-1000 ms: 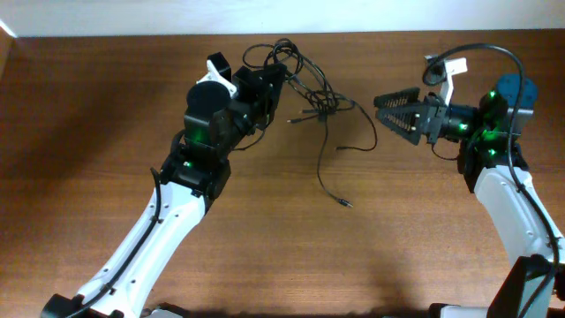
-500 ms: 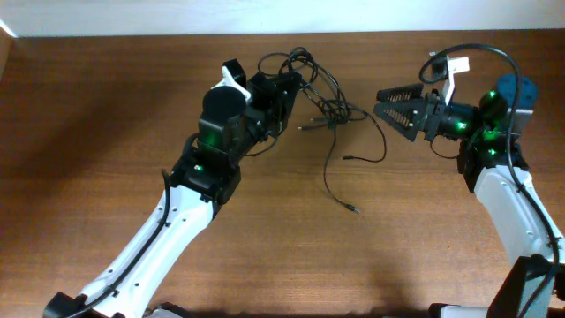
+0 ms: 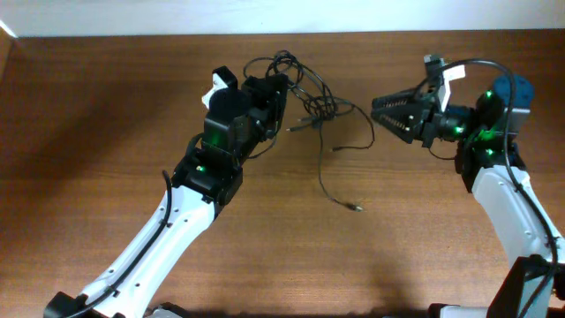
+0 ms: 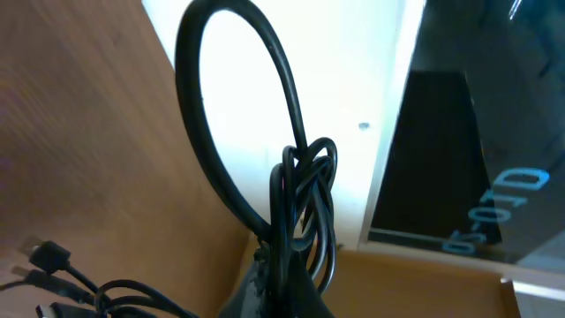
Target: Untangle cables
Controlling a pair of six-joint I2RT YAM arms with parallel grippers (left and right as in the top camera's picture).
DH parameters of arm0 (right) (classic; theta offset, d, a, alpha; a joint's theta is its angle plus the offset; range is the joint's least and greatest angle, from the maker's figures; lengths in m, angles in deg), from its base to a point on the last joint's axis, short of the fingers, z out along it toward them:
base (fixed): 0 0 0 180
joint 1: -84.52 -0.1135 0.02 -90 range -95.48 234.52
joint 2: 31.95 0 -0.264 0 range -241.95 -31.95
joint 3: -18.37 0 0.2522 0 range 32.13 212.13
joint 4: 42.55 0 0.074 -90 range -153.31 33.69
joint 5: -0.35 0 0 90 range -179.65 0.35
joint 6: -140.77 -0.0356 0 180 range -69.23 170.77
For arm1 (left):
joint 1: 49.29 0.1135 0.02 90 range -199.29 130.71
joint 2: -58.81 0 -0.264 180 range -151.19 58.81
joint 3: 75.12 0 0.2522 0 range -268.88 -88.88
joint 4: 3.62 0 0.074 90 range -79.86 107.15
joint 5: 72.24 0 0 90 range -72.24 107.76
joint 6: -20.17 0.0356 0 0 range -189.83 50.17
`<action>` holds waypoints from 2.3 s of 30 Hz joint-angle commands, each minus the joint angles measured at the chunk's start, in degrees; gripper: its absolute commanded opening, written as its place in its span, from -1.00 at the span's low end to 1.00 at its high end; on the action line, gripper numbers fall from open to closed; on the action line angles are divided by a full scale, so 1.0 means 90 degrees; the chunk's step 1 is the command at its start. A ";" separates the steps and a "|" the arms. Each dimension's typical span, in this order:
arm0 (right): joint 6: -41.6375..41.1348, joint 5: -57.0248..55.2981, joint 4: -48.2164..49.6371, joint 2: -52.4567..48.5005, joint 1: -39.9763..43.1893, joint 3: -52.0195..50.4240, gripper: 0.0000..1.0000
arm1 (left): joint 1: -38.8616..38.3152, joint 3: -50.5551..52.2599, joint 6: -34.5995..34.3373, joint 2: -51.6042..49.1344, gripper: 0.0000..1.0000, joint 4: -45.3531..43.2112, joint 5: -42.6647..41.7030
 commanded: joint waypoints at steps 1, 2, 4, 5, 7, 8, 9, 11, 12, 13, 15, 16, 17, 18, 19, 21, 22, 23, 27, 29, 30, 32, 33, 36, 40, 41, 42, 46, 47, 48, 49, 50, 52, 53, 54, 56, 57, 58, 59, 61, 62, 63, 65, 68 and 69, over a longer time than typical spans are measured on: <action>0.0495 0.0155 0.0015 -0.0007 -0.0459 0.0041 0.02 | -0.0117 -0.0044 -0.0066 0.0056 -1.00 -0.0056 0.0325; 0.0554 0.0092 0.0017 -0.0017 -0.0551 0.0041 0.02 | -0.0151 -0.0044 -0.0066 0.0056 -1.00 -0.0061 0.0325; 0.0554 -0.0255 -0.0007 -0.0051 -0.0568 0.0041 0.06 | -0.0253 -0.0044 -0.0066 0.0058 -1.00 -0.0124 0.0323; 0.0551 -0.0384 -0.0015 -0.0080 -0.0554 0.0041 0.20 | -0.0250 -0.0044 -0.0066 0.0058 -1.00 -0.0136 0.0301; 0.0588 -0.0937 -0.0423 -0.0158 -0.0522 0.0036 0.51 | -0.0250 -0.0044 -0.0066 0.0058 -1.00 -0.0289 0.0155; 0.0874 -0.1161 -0.0792 -0.0187 -0.0522 0.0036 0.54 | -0.0250 -0.0044 -0.0066 0.0058 -1.00 -0.0389 0.0080; 0.1205 -0.1411 -0.1243 -0.0211 -0.0520 0.0036 0.57 | -0.0250 -0.0044 -0.0066 0.0058 -1.00 -0.0452 0.0019; 0.1562 -0.2028 -0.1972 -0.0221 -0.0520 0.0036 0.67 | -0.0250 -0.0044 -0.0066 0.0058 -1.00 -0.0486 -0.0007; 0.1579 -0.2220 -0.2110 -0.0221 -0.0522 0.0036 0.72 | -0.0250 -0.0044 -0.0066 0.0058 -1.00 -0.0486 -0.0010; 0.1610 -0.2229 -0.2081 -0.0221 -0.0520 0.0036 0.75 | -0.0250 -0.0044 -0.0063 0.0058 -1.00 -0.0486 -0.0058; 0.1698 -0.2307 -0.1931 -0.0221 -0.0520 0.0036 0.76 | -0.0253 -0.0044 -0.0063 0.0056 -1.00 -0.0483 -0.0277; 0.1700 -0.2407 -0.1892 -0.0219 -0.0520 0.0039 0.78 | -0.0253 -0.0044 -0.0063 0.0056 -1.00 -0.0449 -0.0415; 0.1702 -0.2419 -0.1848 -0.0219 -0.0520 0.0039 0.78 | -0.0265 -0.0044 -0.0063 0.0056 -1.00 -0.0347 -0.0440; 0.1715 -0.2416 -0.1790 -0.0219 -0.0522 0.0039 0.78 | -0.0270 -0.0044 -0.0063 0.0056 -1.00 -0.0262 -0.0449; 0.1715 -0.2412 -0.1647 -0.0219 -0.0522 0.0039 0.78 | -0.0284 -0.0044 -0.0063 0.0056 -1.00 -0.0107 -0.0461; 0.1715 -0.2412 -0.1450 -0.0219 -0.0522 0.0039 0.78 | -0.0330 -0.0044 -0.0063 0.0056 -1.00 0.0002 -0.0464; 0.1715 -0.2409 -0.1392 -0.0219 -0.0522 0.0039 0.77 | -0.0372 -0.0044 -0.0063 0.0056 -1.00 -0.0010 -0.0464; 0.1715 -0.2353 -0.1384 -0.0219 -0.0534 0.0039 0.65 | -0.0437 -0.0044 -0.0066 0.0056 -1.00 -0.0036 -0.0459; 0.1717 -0.1933 -0.1394 -0.0219 -0.0534 0.0036 0.40 | -0.0500 -0.0044 -0.0066 0.0056 -1.00 -0.0063 -0.0457; 0.1715 -0.1800 -0.1409 -0.0219 -0.0534 0.0036 -0.07 | -0.0503 -0.0044 -0.0066 0.0056 -1.00 -0.0078 -0.0457; 0.1715 -0.1700 -0.1406 -0.0219 -0.0534 0.0036 -0.32 | -0.0500 -0.0044 -0.0063 0.0056 -1.00 -0.0070 -0.0386; 0.1693 -0.1496 -0.1409 -0.0219 -0.0534 0.0036 -0.88 | -0.0500 -0.0044 -0.0061 0.0056 -1.00 -0.0051 -0.0119; 0.1690 -0.1326 -0.1413 -0.0219 -0.0534 0.0036 -0.92 | -0.0500 -0.0044 -0.0061 0.0056 -1.00 -0.0049 0.0063; 0.1489 -0.1139 -0.1406 -0.0219 -0.0532 0.0039 -0.92 | -0.0488 -0.0044 -0.0051 0.0056 -1.00 -0.0041 0.0410; 0.0845 -0.0709 -0.0908 -0.0219 -0.0525 0.0039 -0.92 | -0.0488 -0.0044 0.0328 0.0056 -1.00 0.0481 0.0874; 0.0583 -0.0590 -0.0576 -0.0219 -0.0520 0.0039 -0.92 | -0.0488 -0.0044 0.0328 0.0056 -1.00 0.0736 0.1005; 0.0304 -0.0491 -0.0165 -0.0219 -0.0520 0.0039 -0.92 | -0.0488 -0.0044 0.0328 0.0056 -1.00 0.1032 0.1137; -0.1088 -0.0367 0.1651 -0.0219 -0.0401 0.0041 -0.92 | -0.0488 -0.0044 0.0328 0.0056 -1.00 0.2008 0.1724; -0.1610 -0.0347 0.2234 -0.0219 -0.0274 0.0044 -0.92 | -0.0488 -0.0044 0.0328 0.0056 -1.00 0.2220 0.1933; -0.1911 -0.0342 0.2569 -0.0219 -0.0180 0.0044 -0.92 | -0.0488 -0.0044 0.0328 0.0056 -1.00 0.2380 0.2110; -0.2210 -0.0311 0.2934 -0.0219 -0.0053 0.0044 -0.92 | -0.0488 -0.0044 0.0328 0.0056 -1.00 0.2514 0.2268; -0.2657 -0.0282 0.3402 -0.0219 0.0151 0.0044 -0.92 | -0.0488 -0.0044 0.0328 0.0056 -1.00 0.2756 0.2514; -0.3167 -0.0236 0.3937 -0.0219 0.0466 0.0044 -0.92 | -0.0488 -0.0044 0.0325 0.0056 -1.00 0.3079 0.2771; -0.3400 -0.0202 0.4148 -0.0219 0.0733 0.0044 -0.92 | -0.0488 -0.0044 0.0328 0.0056 -1.00 0.3320 0.2994; -0.3487 -0.0182 0.4146 -0.0219 0.0942 0.0044 -0.92 | -0.0488 -0.0044 0.0325 0.0056 -1.00 0.3502 0.3157; -0.3487 -0.0097 0.4146 -0.0219 0.1192 0.0044 -0.92 | -0.0488 -0.0044 0.0325 0.0056 -1.00 0.3718 0.3385; -0.3487 -0.0053 0.4143 -0.0219 0.1345 0.0044 -0.92 | -0.0488 -0.0044 0.0325 0.0056 -1.00 0.3844 0.3512; -0.3490 -0.0015 0.4143 -0.0219 0.1474 0.0044 -0.92 | -0.0488 -0.0044 0.0325 0.0056 -1.00 0.3949 0.3633; -0.3519 0.0002 0.4143 -0.0219 0.1581 0.0044 -0.92 | -0.0488 -0.0044 0.0325 0.0056 -1.00 0.3997 0.3740; -0.3536 0.0051 0.4143 -0.0219 0.1778 0.0044 -0.92 | -0.0488 -0.0044 0.0325 0.0056 -1.00 0.4104 0.4000; -0.3534 0.0073 0.4143 -0.0219 0.1831 0.0044 -0.92 | -0.0488 -0.0044 0.0325 0.0056 -1.00 0.4194 0.4138; -0.3531 0.0126 0.4146 -0.0219 0.1921 0.0044 -0.92 | -0.0488 -0.0044 0.0325 0.0056 -1.00 0.4311 0.4303; -0.3531 0.0172 0.4143 -0.0219 0.2062 0.0044 -0.92 | -0.0478 -0.0044 0.0325 0.0056 -1.00 0.4507 0.4532; -0.3531 0.0180 0.4143 -0.0219 0.2178 0.0044 -0.92 | -0.0415 -0.0044 0.0321 0.0056 -1.00 0.4534 0.4442; -0.3534 0.0197 0.4141 -0.0219 0.2176 0.0044 -0.81 | -0.0415 -0.0044 0.0321 0.0056 -1.00 0.4452 0.4272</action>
